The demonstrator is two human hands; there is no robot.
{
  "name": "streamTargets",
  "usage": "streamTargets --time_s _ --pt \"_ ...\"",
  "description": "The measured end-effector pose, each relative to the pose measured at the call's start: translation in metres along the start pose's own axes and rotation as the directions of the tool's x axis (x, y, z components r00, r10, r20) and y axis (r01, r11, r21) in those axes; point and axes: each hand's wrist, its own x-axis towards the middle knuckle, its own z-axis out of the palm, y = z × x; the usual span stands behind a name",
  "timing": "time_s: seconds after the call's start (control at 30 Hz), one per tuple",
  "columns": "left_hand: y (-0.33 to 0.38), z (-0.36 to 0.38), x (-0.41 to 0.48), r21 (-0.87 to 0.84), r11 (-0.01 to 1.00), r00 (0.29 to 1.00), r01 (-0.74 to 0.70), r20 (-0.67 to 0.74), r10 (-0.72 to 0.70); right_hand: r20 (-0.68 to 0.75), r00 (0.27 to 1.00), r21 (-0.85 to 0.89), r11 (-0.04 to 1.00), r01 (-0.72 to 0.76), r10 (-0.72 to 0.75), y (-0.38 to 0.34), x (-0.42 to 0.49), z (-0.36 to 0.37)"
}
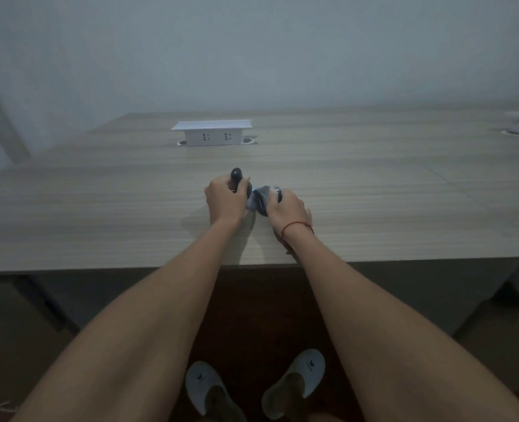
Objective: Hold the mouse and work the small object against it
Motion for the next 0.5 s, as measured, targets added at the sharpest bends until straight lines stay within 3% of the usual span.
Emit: streamTargets --time_s 0.13,0.23,0.3,0.4,0.5 --pt "0.014 -0.012 0.005 -0.079 0.992 0.993 -0.1 -0.079 0.093 -0.002 1.0 -0.064 0.998 0.011 -0.011 0.0 -0.002 0.006" --pt "0.025 -0.012 0.0 -0.012 0.974 0.969 -0.224 0.102 0.224 -0.014 0.999 -0.079 0.996 0.03 -0.031 0.0 -0.002 0.014" --pt "0.018 -0.01 -0.003 0.072 0.972 0.963 -0.225 0.169 0.21 -0.016 0.999 -0.083 0.996 0.029 -0.031 -0.002 -0.003 0.014" --pt "0.002 -0.013 0.0 0.174 0.973 0.979 -0.15 0.16 0.122 0.011 1.0 -0.09 0.996 0.017 -0.016 -0.002 -0.007 0.006" --pt "0.007 -0.018 0.005 0.163 0.976 0.983 -0.145 0.132 0.124 0.018 1.0 -0.097 0.995 0.022 -0.02 0.001 -0.007 0.002"
